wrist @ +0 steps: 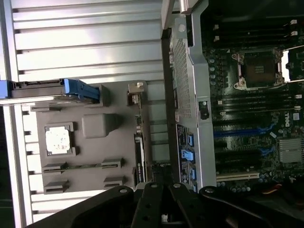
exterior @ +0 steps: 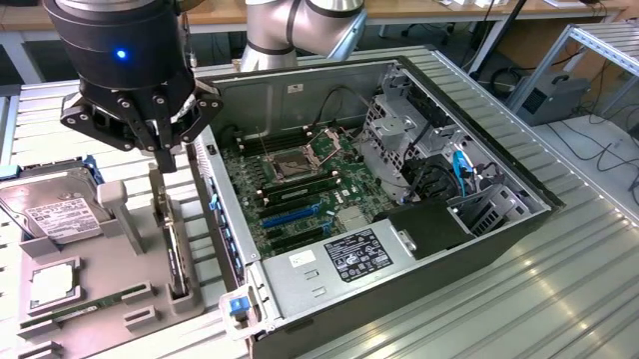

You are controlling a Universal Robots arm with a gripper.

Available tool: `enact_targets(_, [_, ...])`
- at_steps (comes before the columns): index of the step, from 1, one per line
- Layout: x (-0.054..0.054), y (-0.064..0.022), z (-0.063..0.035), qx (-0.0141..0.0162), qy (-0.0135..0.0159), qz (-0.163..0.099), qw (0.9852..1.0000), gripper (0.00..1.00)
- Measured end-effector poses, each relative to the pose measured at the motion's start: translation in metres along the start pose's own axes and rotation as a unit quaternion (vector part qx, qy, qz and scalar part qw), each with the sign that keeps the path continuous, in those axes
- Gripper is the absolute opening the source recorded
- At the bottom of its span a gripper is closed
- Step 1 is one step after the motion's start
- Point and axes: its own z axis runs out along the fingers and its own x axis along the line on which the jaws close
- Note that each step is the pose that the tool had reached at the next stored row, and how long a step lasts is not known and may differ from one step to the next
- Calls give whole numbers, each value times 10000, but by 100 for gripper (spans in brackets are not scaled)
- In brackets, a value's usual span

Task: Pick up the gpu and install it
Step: 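Reach for the gpu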

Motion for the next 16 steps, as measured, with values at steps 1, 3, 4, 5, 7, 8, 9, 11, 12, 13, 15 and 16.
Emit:
enact_targets(1, [27, -3, 1, 0, 0, 1, 10000, 11])
enact_targets(3, [71, -14, 4, 0, 0, 3, 10000, 11])
enact_targets(4, [78, -22, 5, 0, 0, 2, 10000, 11])
enact_targets(5, [86, -41, 6, 0, 0, 2, 10000, 11])
enact_targets(7, [97, -77, 5, 1, 0, 3, 10000, 11])
enact_targets(8, [102, -95, 5, 0, 0, 3, 10000, 11])
enact_targets(9, [107, -112, 6, 1, 0, 3, 10000, 11])
enact_targets(11, [120, -142, 6, 1, 0, 3, 10000, 11])
enact_targets(12, [126, -159, 6, 1, 0, 3, 10000, 11])
enact_targets(13, [139, -194, 5, 2, 0, 3, 10000, 11])
enact_targets(15, [143, -197, 5, 2, 0, 3, 10000, 11])
enact_targets(16, [143, -197, 5, 2, 0, 3, 10000, 11])
